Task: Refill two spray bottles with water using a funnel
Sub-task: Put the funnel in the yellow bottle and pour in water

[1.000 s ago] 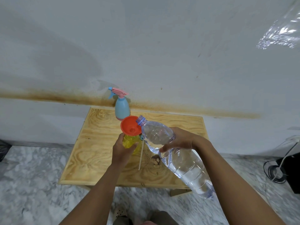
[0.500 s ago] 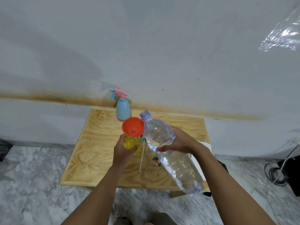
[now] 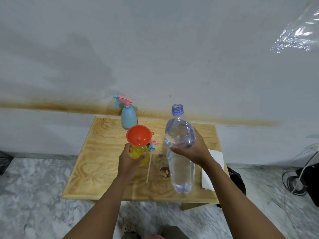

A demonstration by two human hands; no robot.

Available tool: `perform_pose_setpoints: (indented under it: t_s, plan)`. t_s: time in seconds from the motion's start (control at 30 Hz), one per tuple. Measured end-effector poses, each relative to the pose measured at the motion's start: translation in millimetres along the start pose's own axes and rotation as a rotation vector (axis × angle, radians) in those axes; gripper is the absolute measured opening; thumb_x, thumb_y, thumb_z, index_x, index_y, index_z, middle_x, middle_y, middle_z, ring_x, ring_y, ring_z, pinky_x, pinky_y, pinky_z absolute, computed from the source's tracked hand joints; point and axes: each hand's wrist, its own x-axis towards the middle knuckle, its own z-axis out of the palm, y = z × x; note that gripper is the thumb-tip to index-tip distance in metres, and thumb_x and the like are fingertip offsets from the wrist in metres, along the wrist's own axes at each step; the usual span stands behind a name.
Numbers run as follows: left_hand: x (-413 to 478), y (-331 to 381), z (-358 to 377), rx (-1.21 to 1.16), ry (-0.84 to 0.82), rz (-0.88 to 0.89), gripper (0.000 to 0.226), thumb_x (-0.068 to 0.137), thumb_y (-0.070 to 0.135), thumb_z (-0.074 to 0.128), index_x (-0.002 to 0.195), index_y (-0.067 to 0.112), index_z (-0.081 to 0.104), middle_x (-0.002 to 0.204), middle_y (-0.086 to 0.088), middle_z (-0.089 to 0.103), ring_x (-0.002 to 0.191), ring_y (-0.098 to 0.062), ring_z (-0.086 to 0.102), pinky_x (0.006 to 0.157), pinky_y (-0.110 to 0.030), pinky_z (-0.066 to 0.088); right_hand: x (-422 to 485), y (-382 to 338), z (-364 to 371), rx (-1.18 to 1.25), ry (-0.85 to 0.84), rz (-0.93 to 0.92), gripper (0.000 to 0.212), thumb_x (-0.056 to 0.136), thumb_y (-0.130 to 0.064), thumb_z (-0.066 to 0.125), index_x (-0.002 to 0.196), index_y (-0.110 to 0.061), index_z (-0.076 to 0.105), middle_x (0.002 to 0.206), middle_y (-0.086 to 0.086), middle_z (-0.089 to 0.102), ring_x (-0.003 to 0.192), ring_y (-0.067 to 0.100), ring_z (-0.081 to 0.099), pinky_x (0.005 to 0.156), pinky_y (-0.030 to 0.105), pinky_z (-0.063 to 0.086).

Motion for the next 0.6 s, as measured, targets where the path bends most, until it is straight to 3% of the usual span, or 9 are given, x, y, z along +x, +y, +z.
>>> perform_pose_setpoints:
  t_s: [0.07, 0.17, 0.27, 0.37, 0.47, 0.6]
  plan:
    - [2, -1, 0, 0.012, 0.004, -0.001, 0.053, 0.083, 0.021, 0.080, 0.120, 0.037, 0.047, 0.104, 0.028, 0.053, 0.094, 0.016, 0.049, 0.074, -0.010, 0.040, 1, 3, -2, 0.031, 0.081, -0.008, 0.078, 0.055, -0.052, 0.086, 0.124, -0.037, 0.054, 0.115, -0.018, 0.066, 0.104, -0.003, 0.064, 0.087, 0.023, 0.054]
    - [4, -1, 2, 0.025, 0.025, -0.008, 0.054, 0.081, 0.019, 0.082, 0.123, 0.032, 0.050, 0.103, 0.021, 0.057, 0.094, 0.003, 0.052, 0.074, -0.015, 0.042, 7, 12, -4, 0.093, 0.207, -0.011, 0.073, 0.060, -0.028, 0.093, 0.120, -0.041, 0.053, 0.115, -0.016, 0.066, 0.105, 0.000, 0.065, 0.086, 0.024, 0.055]
    - [6, -3, 4, 0.024, 0.035, -0.010, 0.057, 0.079, 0.017, 0.083, 0.126, 0.029, 0.052, 0.107, 0.012, 0.062, 0.101, -0.005, 0.054, 0.080, -0.021, 0.045, 15, 21, -3, 0.095, 0.321, -0.020, 0.077, 0.062, -0.025, 0.094, 0.125, -0.035, 0.051, 0.119, -0.015, 0.063, 0.109, 0.003, 0.063, 0.088, 0.020, 0.053]
    - [7, -3, 4, 0.007, 0.031, -0.038, 0.061, 0.078, 0.015, 0.084, 0.124, 0.036, 0.051, 0.107, 0.015, 0.064, 0.097, 0.002, 0.057, 0.080, -0.019, 0.045, 26, 27, 1, 0.063, 0.402, -0.033, 0.083, 0.063, -0.028, 0.094, 0.132, -0.029, 0.047, 0.122, -0.016, 0.058, 0.112, 0.003, 0.059, 0.088, 0.014, 0.049]
    - [8, -2, 4, 0.015, 0.032, -0.062, 0.064, 0.078, 0.013, 0.085, 0.126, 0.036, 0.050, 0.103, 0.021, 0.062, 0.090, 0.014, 0.057, 0.075, -0.015, 0.045, 35, 34, 6, 0.058, 0.450, -0.048, 0.086, 0.063, -0.028, 0.094, 0.135, -0.021, 0.047, 0.125, -0.010, 0.058, 0.112, 0.007, 0.059, 0.091, 0.023, 0.052]
    - [9, -2, 5, 0.018, 0.038, -0.068, 0.065, 0.077, 0.013, 0.085, 0.127, 0.036, 0.049, 0.105, 0.023, 0.059, 0.095, 0.011, 0.053, 0.081, -0.021, 0.044, 46, 41, 14, 0.041, 0.501, -0.067, 0.091, 0.064, -0.030, 0.093, 0.139, -0.013, 0.045, 0.130, 0.000, 0.059, 0.113, 0.008, 0.058, 0.090, 0.016, 0.051]
